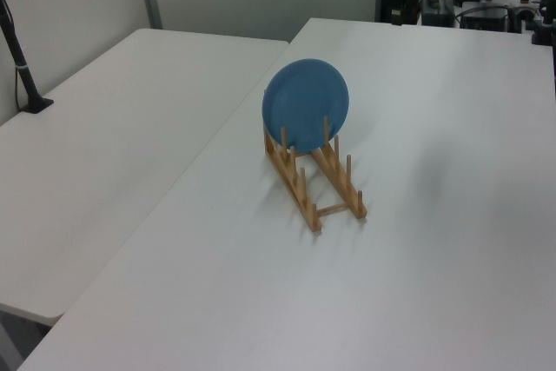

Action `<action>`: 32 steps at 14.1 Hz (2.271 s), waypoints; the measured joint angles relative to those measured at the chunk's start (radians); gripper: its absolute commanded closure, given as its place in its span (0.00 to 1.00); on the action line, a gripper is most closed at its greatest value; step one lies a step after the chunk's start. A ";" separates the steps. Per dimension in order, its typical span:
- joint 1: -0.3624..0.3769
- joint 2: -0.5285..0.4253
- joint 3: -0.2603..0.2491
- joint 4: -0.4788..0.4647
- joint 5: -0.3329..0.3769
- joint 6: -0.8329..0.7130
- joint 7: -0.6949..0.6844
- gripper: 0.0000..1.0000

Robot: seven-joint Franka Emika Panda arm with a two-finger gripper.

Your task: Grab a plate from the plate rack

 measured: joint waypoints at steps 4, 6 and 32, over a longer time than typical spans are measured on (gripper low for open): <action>-0.008 0.000 -0.068 -0.012 0.007 0.056 -0.012 0.00; -0.030 -0.001 -0.093 -0.009 0.018 0.059 -0.033 0.00; 0.026 0.019 -0.078 0.013 0.012 0.045 -0.034 0.00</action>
